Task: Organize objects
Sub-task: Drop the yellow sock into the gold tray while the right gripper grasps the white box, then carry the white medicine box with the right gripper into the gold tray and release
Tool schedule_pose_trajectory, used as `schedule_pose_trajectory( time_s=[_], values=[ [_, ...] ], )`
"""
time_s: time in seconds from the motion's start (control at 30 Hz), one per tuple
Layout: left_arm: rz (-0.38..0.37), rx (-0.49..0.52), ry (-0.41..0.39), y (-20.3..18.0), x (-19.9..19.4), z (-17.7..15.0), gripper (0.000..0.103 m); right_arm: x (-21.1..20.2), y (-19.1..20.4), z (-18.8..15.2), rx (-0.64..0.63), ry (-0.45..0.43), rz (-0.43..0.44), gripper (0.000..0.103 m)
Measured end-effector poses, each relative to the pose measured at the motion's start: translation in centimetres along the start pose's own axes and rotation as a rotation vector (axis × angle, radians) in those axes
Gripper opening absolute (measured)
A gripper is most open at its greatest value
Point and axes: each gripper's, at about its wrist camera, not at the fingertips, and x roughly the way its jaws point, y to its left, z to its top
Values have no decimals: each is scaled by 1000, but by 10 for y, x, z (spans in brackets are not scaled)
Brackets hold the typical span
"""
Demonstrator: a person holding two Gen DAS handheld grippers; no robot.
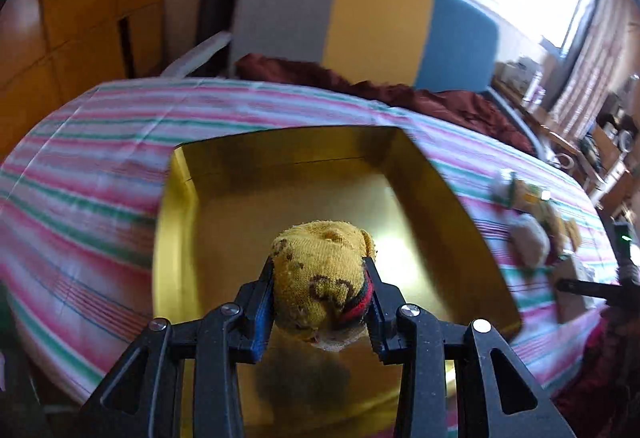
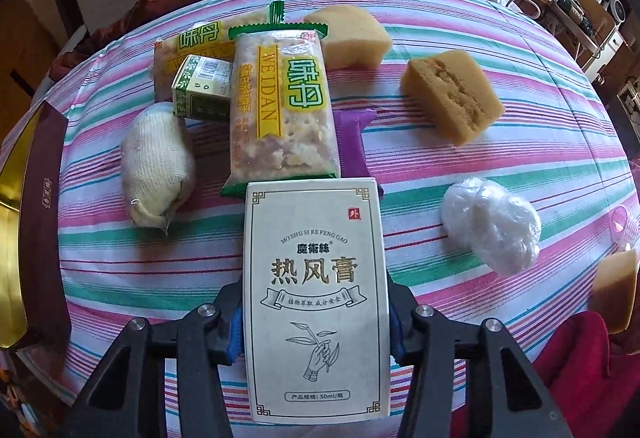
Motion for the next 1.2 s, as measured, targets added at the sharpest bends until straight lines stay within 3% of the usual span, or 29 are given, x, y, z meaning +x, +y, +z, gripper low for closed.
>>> schedule_pose_trajectory(
  time_s=[0.1,0.4,0.57,0.93,1.2],
  values=[
    [32,-32,20,21,6,-5,39,2,1,1,-7,-2,-2,52],
    [119,-6,50,30,17,-23,46,13,6,7,-29,11,-23,52],
    [135,-19,6,32,6,-26,64,14,-1,14,-34,15,-24,52],
    [144,-75,-69,41,-34,-40,72,16,23,10,-111,30,-6,52],
    [138,-71,-106,41,-50,-42,72,-2,75,-23,-183,45,135,52]
  ],
)
